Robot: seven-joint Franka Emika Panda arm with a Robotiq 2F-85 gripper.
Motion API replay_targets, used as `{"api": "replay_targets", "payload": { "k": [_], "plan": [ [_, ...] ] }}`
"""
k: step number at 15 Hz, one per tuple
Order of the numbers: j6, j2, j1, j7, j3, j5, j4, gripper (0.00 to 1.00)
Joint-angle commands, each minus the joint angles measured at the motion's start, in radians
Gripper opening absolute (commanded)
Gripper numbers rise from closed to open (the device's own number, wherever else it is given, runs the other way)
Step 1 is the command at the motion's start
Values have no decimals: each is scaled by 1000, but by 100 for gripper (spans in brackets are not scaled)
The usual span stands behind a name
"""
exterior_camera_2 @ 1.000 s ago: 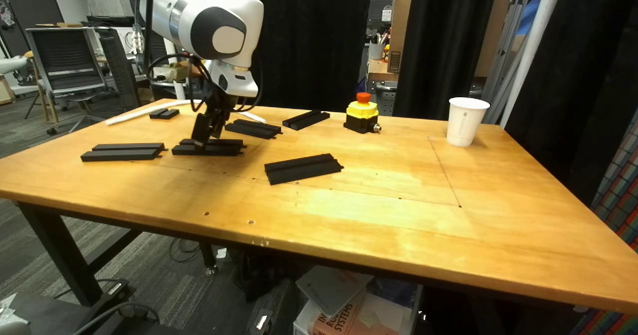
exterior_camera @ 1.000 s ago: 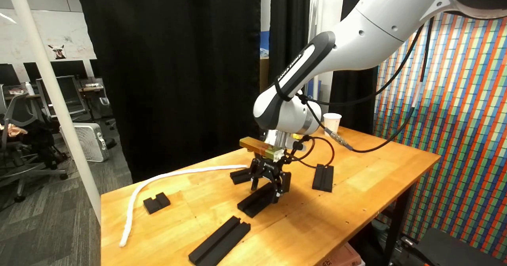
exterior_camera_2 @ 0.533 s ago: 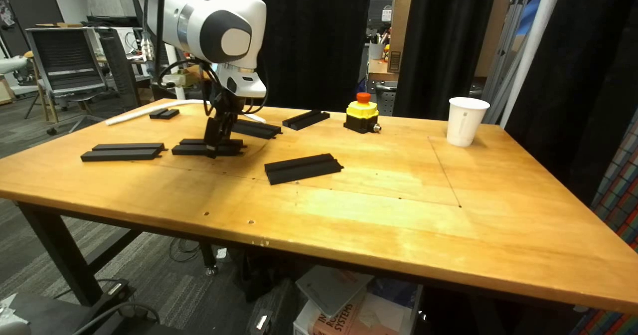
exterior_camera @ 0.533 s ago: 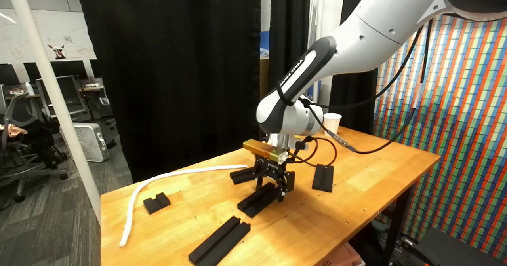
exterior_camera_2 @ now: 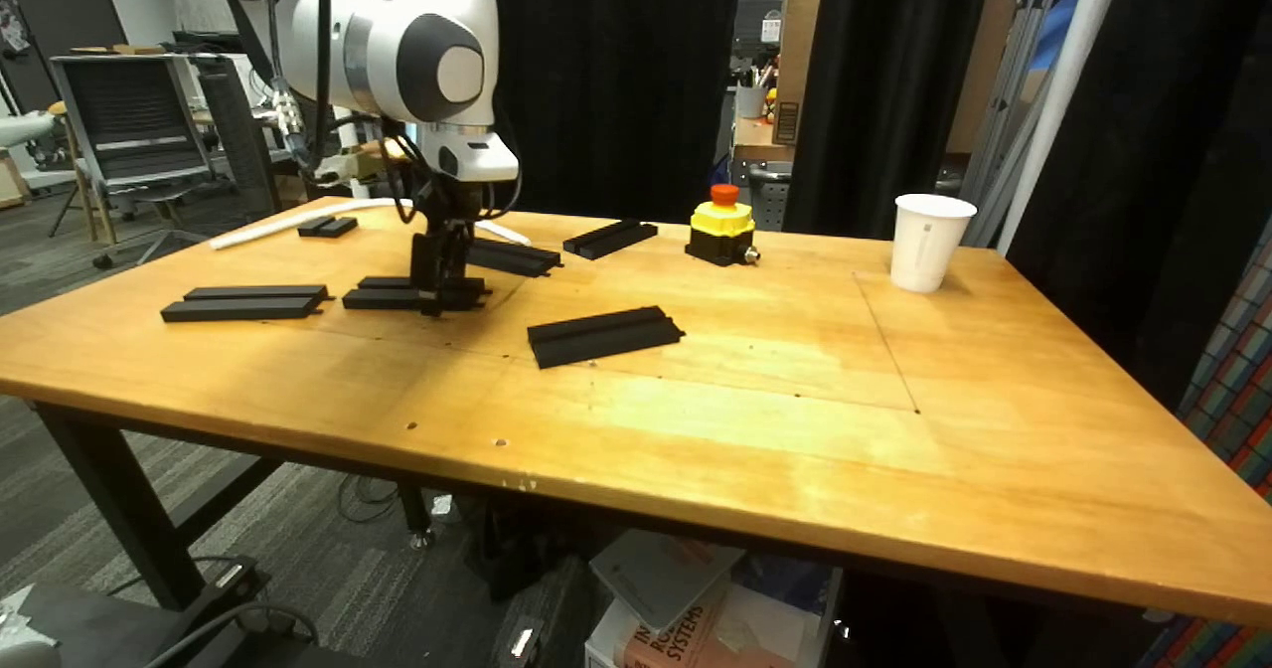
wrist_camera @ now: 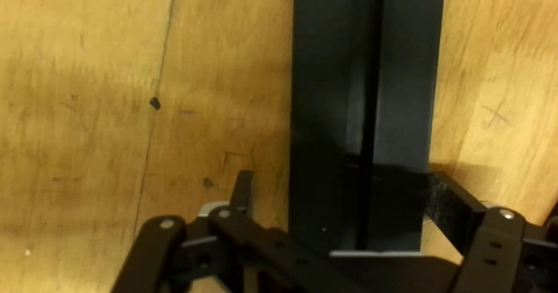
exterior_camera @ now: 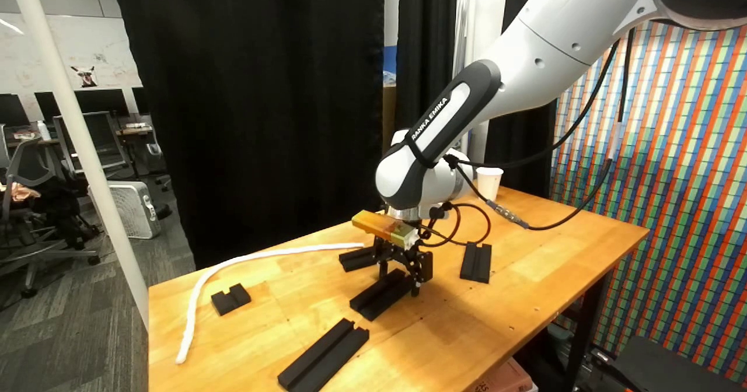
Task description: Connect the four black pieces closest to you together
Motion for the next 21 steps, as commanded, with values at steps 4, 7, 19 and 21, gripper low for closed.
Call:
{"api": "replay_targets", "payload": {
  "k": [4, 7, 19, 21],
  "plan": [
    [79, -47, 99, 276, -31, -214, -10, 100],
    [64, -50, 99, 336, -22, -246, -10, 100],
    [32, -48, 76, 319, 10, -207, -15, 100],
    [39, -46, 76, 316, 12, -206, -15, 100]
  ]
}}
